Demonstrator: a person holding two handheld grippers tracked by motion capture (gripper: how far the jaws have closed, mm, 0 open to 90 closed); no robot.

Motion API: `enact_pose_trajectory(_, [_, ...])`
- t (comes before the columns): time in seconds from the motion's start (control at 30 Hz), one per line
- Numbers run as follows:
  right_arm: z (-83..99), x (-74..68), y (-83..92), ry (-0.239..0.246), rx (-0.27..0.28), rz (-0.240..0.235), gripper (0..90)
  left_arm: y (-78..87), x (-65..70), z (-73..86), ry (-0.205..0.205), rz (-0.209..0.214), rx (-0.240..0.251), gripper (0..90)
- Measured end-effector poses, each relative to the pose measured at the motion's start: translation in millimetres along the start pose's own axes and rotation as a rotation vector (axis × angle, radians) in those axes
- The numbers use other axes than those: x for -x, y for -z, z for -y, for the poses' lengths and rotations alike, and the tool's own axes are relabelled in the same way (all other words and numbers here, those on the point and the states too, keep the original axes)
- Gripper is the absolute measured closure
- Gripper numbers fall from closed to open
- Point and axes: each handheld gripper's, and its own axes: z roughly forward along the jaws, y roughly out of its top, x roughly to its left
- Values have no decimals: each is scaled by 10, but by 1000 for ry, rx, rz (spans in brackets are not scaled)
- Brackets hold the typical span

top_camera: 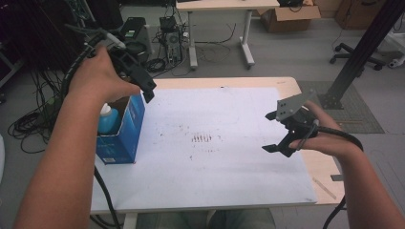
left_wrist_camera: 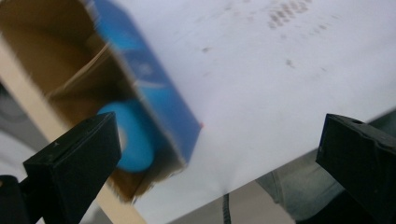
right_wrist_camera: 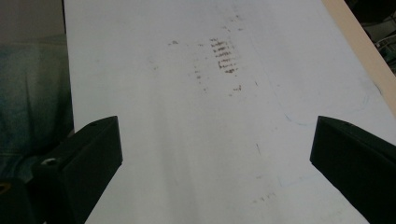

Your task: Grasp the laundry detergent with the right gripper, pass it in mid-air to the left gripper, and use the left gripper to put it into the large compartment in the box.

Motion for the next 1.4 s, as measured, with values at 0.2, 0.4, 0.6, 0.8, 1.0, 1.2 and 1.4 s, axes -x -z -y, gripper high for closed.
enact_pose_trajectory(0.2, [-155,100,211,30,-102,-15,27,3,389,-137,-270,40,22,2])
enact_pose_trajectory(0.4, [-309,160,334,57,-201,-46,28,-93,638,-219,-436,107,-17,2])
enact_pose_trajectory(0.6, [-434,180,313,84,-290,-91,32,-199,853,-262,-630,139,-60,2])
enact_pose_trajectory(0.8, [-497,186,226,108,-359,-103,35,-288,956,-286,-720,147,-82,2])
enact_pose_trajectory(1.0, [-509,238,111,123,-407,-120,36,-416,1002,-320,-761,135,-112,2])
enact_pose_trajectory(1.2, [-452,337,24,117,-432,-135,39,-529,959,-393,-771,133,-134,2])
enact_pose_trajectory(1.4, [-383,408,-42,103,-442,-140,37,-566,927,-441,-760,126,-133,2])
